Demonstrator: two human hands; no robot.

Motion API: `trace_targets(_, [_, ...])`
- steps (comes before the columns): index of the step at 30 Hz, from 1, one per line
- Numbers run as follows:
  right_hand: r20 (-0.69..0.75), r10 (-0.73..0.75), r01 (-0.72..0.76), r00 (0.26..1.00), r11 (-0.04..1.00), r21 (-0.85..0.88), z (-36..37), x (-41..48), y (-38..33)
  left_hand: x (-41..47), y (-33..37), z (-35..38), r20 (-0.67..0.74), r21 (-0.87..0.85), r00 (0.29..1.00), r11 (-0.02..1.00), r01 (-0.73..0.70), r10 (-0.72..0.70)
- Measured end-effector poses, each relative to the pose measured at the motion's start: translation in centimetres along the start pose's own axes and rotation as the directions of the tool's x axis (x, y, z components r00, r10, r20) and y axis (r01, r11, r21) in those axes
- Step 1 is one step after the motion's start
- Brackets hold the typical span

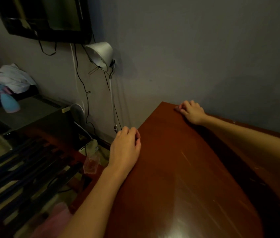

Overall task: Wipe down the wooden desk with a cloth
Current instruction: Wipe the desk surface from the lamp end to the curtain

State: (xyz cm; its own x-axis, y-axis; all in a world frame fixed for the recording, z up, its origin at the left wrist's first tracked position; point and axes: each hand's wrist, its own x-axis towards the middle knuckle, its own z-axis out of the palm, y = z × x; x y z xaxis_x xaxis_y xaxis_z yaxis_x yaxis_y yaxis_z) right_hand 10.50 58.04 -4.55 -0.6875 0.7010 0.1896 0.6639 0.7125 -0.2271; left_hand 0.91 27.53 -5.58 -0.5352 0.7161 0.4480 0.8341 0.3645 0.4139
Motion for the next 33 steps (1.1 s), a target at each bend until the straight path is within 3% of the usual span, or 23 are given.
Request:
trace_targets(2, [-0.026,0.091,-0.092,0.996,0.995,-0.027,0.5,2.1,-1.5,0.0,0.0,0.0,-0.004,0.002,1.000,1.000,-0.004,0.004])
trace_targets(5, [-0.031,0.088,-0.089,0.996,0.995,-0.040,1.6,3.4,-5.8,0.0,0.0,0.0,0.001,0.012,1.000,1.000,-0.011,0.011])
trace_targets(8, [0.047,-0.092,0.093,0.995,0.995,-0.031,2.6,1.6,-10.9,0.1,-0.1,0.0,0.004,0.009,1.000,1.000,-0.013,0.013])
trace_targets(10, [0.115,-0.274,0.274,0.955,0.962,0.009,2.5,-1.6,-13.2,0.1,-0.2,-0.1,0.003,0.016,1.000,1.000,-0.015,0.015])
trace_targets(14, [0.157,-0.501,0.462,0.851,0.857,0.228,0.7,-7.1,-10.8,0.0,-0.2,0.0,-0.007,0.024,1.000,1.000,-0.020,0.020])
trace_targets(16, [0.128,-0.472,0.447,0.872,0.875,0.184,-0.2,-7.2,-7.3,-0.1,-0.2,0.1,-0.005,0.015,1.000,1.000,-0.009,0.009])
trace_targets(20, [0.039,-0.222,0.217,0.974,0.969,0.117,-0.5,-3.0,-2.9,0.0,-0.1,0.1,-0.015,-0.001,1.000,1.000,-0.013,0.013])
trace_targets(23, [0.018,-0.045,0.044,0.999,0.998,0.042,0.4,1.0,-4.3,-0.1,-0.2,0.2,-0.020,-0.004,0.999,1.000,-0.025,0.025])
trace_targets(25, [0.001,-0.023,0.023,1.000,1.000,-0.017,1.4,2.1,-6.7,0.0,-0.2,0.2,-0.019,-0.003,1.000,1.000,-0.022,0.022])
trace_targets(29, [0.010,-0.251,0.251,0.968,0.967,-0.035,2.7,-1.1,-12.2,0.0,-0.3,0.1,-0.014,0.007,1.000,1.000,-0.017,0.018])
trace_targets(33, [-0.014,-0.525,0.525,0.851,0.849,0.060,1.8,-8.3,-12.6,0.1,-0.2,0.0,-0.010,0.029,1.000,0.999,-0.015,0.015])
